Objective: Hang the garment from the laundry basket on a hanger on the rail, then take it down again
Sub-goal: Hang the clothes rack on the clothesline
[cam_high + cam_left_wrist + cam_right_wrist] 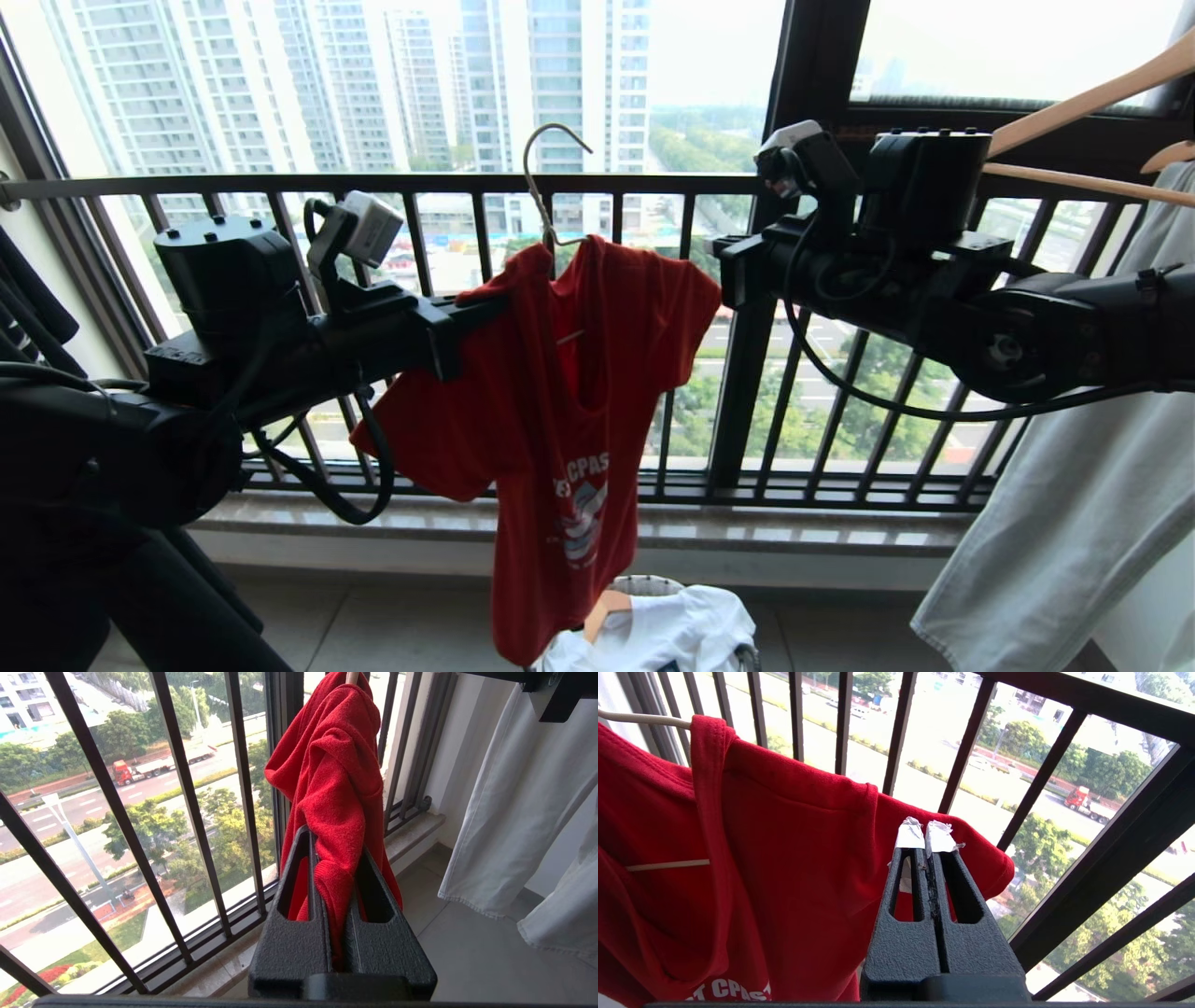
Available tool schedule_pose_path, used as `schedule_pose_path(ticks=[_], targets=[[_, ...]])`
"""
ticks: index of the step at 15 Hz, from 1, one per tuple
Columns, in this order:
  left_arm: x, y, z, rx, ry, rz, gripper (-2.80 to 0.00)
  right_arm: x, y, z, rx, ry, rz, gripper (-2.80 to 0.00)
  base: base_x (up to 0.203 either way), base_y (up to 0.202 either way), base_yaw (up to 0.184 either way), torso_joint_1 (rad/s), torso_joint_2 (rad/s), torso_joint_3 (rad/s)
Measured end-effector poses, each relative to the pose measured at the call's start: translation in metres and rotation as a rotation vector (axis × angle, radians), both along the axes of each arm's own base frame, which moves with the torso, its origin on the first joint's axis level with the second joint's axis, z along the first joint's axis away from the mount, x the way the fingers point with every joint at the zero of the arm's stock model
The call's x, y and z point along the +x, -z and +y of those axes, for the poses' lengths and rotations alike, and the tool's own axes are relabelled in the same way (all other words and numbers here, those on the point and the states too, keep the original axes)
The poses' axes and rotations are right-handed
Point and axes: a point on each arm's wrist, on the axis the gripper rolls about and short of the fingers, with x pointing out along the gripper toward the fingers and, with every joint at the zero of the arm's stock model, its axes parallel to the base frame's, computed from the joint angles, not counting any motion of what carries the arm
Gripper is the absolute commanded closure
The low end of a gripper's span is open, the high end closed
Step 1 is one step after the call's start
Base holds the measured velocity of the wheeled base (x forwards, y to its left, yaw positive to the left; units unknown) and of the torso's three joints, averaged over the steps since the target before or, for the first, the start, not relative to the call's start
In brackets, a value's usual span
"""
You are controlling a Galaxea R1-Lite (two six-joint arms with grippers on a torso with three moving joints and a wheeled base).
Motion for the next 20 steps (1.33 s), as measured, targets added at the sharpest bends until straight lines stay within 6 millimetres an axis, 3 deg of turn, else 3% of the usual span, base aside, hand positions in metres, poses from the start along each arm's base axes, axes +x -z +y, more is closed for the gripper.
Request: schedule_pose_path(ticks=[5,15,20], targets=[[-0.015,0.003,0.011,-0.053,-0.017,0.076,0.00,-0.002,0.002,-0.003,0.077,0.089,0.051,0.00,0.000,0.000,0.000,0.000,0.00,0.000],[-0.027,0.011,0.033,-0.076,-0.081,0.136,0.00,-0.038,0.001,-0.021,0.072,0.170,0.088,0.00,0.000,0.000,0.000,0.000,0.00,0.000],[-0.034,0.013,0.041,-0.075,-0.103,0.144,0.00,-0.044,0.013,-0.025,0.083,0.179,0.138,0.00,0.000,0.000,0.000,0.000,0.00,0.000]])
